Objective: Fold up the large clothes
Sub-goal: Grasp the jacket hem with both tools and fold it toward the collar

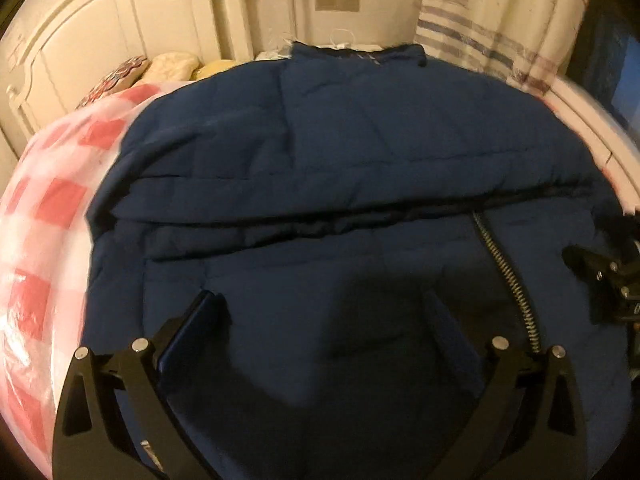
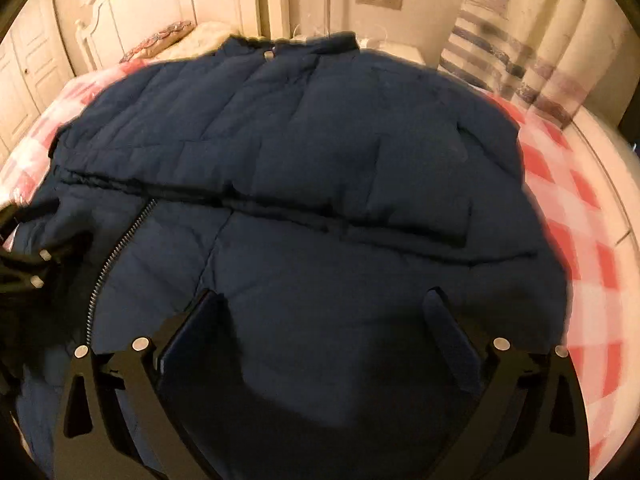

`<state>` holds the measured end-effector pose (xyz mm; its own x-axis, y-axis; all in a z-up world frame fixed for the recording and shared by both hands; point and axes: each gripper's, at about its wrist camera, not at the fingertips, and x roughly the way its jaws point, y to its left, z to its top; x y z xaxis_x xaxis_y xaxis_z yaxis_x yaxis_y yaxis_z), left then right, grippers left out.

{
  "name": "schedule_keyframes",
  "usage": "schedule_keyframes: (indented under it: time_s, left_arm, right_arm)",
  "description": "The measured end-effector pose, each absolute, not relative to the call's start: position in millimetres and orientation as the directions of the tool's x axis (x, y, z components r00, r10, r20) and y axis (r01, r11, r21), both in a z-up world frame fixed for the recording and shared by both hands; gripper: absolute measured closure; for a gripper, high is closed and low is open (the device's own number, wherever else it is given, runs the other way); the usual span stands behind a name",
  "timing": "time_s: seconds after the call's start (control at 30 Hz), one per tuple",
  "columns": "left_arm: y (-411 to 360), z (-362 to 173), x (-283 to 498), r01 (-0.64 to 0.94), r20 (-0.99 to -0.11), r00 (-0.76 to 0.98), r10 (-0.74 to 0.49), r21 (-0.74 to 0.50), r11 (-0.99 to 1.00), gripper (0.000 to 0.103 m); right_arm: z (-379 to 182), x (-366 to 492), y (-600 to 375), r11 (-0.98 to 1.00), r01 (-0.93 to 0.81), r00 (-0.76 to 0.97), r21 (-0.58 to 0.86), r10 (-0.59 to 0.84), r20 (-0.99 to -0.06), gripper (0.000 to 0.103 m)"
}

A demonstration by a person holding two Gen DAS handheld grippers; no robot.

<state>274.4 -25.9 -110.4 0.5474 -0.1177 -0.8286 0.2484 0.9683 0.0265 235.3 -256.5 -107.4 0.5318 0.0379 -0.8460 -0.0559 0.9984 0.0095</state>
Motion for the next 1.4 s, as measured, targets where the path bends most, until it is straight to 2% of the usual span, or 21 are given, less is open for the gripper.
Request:
schedule_keyframes:
  time_s: [0.1, 0.2, 0.33, 0.4, 0.53, 0.63, 0.73, 0.77, 0.87, 0.97, 1.03, 1.13, 1.27, 1.4]
  left_arm:
    - [-6, -88, 253, 0.223, -0.806, 0.575, -0.14, -0.011, 0.975, 0.003]
    - [7, -76, 214, 0.261, -0.788, 0.593, -0.166, -0.007, 0.965, 0.003]
    - [8, -105, 173, 0.309, -0.824, 0.555, -0.11, 0.082, 0.948, 0.002]
    - [18, -116, 162, 0.296, -0.826, 0.551, -0.119, 0.06, 0.953, 0.002]
    - [38, -95, 131, 0.249, -0.794, 0.592, -0.137, 0.018, 0.968, 0.003]
    - [39, -91, 100, 0.278, -0.778, 0.613, -0.138, 0.049, 0.959, 0.002]
    - [27, -115, 80, 0.32, -0.796, 0.6, -0.083, 0.144, 0.937, 0.002]
    - [30, -117, 71, 0.31, -0.769, 0.632, -0.097, 0.136, 0.941, 0.002]
    - [44, -110, 61, 0.308, -0.772, 0.622, -0.133, 0.085, 0.947, 0.002]
    - [65, -101, 42, 0.294, -0.732, 0.668, -0.131, 0.099, 0.951, 0.002]
    - [84, -101, 27, 0.269, -0.722, 0.682, -0.116, 0.1, 0.958, 0.002]
    - [114, -108, 14, 0.229, -0.734, 0.665, -0.139, 0.023, 0.973, 0.002]
    - [141, -120, -4, 0.205, -0.746, 0.637, -0.192, -0.077, 0.976, 0.002]
    - [138, -127, -14, 0.242, -0.751, 0.619, -0.228, -0.093, 0.966, 0.002]
  right_arm:
    - [-88, 213, -256, 0.998, -0.05, 0.54, 0.033, 0.054, -0.84, 0.005]
    - [-70, 170, -243, 0.99, -0.136, 0.577, 0.026, 0.101, -0.81, 0.005]
    - [-93, 126, -220, 0.973, -0.231, 0.52, 0.005, 0.128, -0.844, 0.005]
    - [-104, 113, -221, 0.973, -0.23, 0.547, -0.018, 0.114, -0.829, 0.005]
    - [-83, 89, -231, 0.984, -0.176, 0.58, 0.038, 0.135, -0.804, 0.005]
    - [-71, 58, -224, 0.975, -0.215, 0.614, 0.058, 0.181, -0.769, 0.005]
    - [-93, 37, -210, 0.963, -0.269, 0.578, -0.004, 0.158, -0.801, 0.005]
    - [-102, 30, -209, 0.963, -0.266, 0.59, -0.034, 0.135, -0.796, 0.005]
    - [-100, 13, -219, 0.97, -0.243, 0.614, 0.011, 0.163, -0.772, 0.005]
    - [-90, -11, -235, 0.974, -0.228, 0.647, 0.014, 0.162, -0.745, 0.005]
    - [-86, -36, -257, 0.984, -0.18, 0.68, 0.017, 0.137, -0.72, 0.005]
    - [-91, -67, -295, 0.993, -0.07, 0.707, 0.1, 0.12, -0.697, 0.005]
    - [-114, -90, -322, 0.981, 0.004, 0.681, 0.196, 0.14, -0.718, 0.006]
    - [-131, -93, -321, 0.969, -0.025, 0.656, 0.245, 0.201, -0.728, 0.006]
